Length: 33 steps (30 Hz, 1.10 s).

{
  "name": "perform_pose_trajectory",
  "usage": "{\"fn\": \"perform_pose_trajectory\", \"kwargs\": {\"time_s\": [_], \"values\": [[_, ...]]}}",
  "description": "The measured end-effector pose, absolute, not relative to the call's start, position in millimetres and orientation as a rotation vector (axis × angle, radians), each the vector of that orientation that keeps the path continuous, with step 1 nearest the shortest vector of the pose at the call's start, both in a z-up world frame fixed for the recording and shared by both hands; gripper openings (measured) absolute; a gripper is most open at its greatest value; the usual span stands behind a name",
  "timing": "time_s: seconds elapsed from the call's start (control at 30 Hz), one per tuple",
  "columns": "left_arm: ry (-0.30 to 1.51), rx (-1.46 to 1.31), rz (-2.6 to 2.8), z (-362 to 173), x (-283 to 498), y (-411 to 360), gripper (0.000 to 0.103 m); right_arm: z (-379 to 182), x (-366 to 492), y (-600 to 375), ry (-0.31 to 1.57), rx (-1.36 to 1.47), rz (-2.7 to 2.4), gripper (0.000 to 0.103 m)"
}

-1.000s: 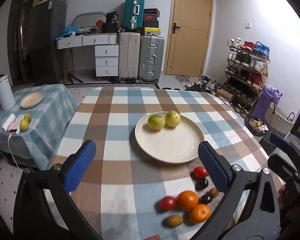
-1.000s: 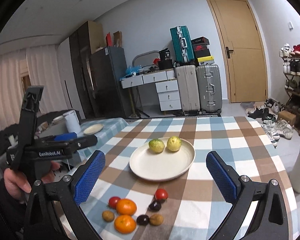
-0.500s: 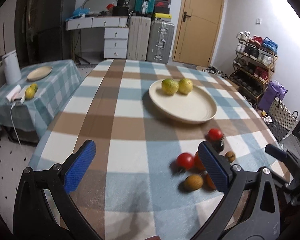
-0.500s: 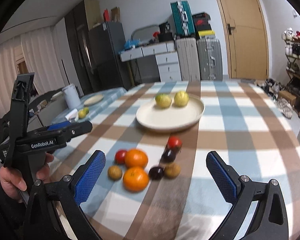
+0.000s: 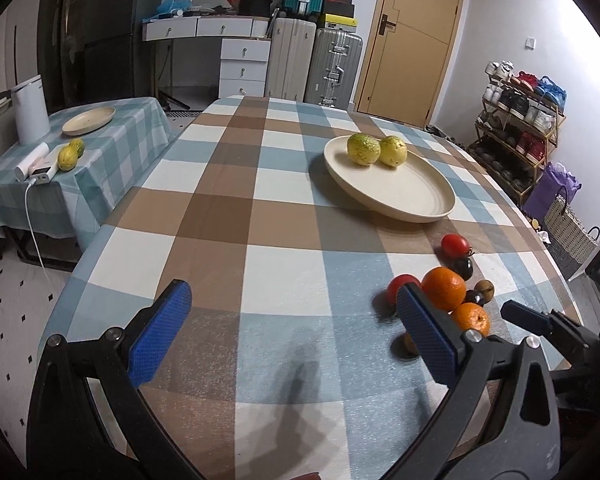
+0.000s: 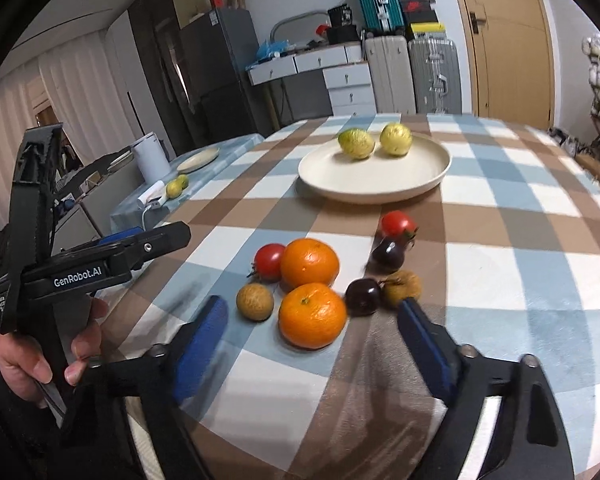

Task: Organize fruits
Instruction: 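Grasp the large orange with the right tool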

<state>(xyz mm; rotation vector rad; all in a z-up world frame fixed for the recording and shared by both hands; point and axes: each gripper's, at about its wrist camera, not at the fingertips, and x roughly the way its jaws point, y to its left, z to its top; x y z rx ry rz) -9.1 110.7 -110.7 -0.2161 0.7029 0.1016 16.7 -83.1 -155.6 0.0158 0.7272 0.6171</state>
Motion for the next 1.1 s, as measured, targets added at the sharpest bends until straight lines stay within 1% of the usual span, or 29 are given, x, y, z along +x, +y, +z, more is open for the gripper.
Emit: {"fn": "perform_pose_trajectory", "kwargs": {"time_s": [0.07,0.1,0.17,0.23,0.3,0.37,0.4,0.43,0.5,0.53,0.57,0.7,1.1], "values": [[0.705,-0.218,0.103,-113,-10,113,0.102,-158,19,-81,0.742,0.016,0.6,0.08],[0.706,-0.221,0.103,-113,-9,114,0.102,-159,20,-81,0.748,0.017,0.6,0.077],[0.713,-0.228,0.098,-116,-8,116,0.102,-160,21,-78,0.754,0.013,0.597,0.075],[0.719,-0.231,0.095,-118,-8,117,0.102,-162,22,-75,0.759,0.006,0.597,0.07],[0.724,-0.233,0.093,-120,-9,117,0.102,-164,24,-73,0.775,0.014,0.602,0.069],[0.728,-0.233,0.091,-121,-8,117,0.102,-166,26,-71,0.782,0.019,0.606,0.065],[0.731,-0.231,0.091,-122,-8,116,0.102,-167,27,-71,0.786,0.02,0.605,0.062],[0.732,-0.23,0.091,-123,-9,116,0.102,-168,28,-70,0.79,0.023,0.606,0.055],[0.735,-0.229,0.091,-124,-7,116,0.102,-168,28,-70,0.795,0.025,0.595,0.05],[0.736,-0.229,0.091,-124,-8,116,0.102,-168,29,-71,0.797,0.029,0.59,0.045],[0.736,-0.228,0.091,-124,-7,116,0.102,-169,30,-74,0.8,0.039,0.589,0.043],[0.734,-0.222,0.074,-125,-8,113,0.102,-170,32,-82,0.811,0.093,0.604,0.042],[0.81,-0.161,-0.062,-134,6,70,0.102,-155,23,-108,0.714,0.161,0.615,0.042]]}}
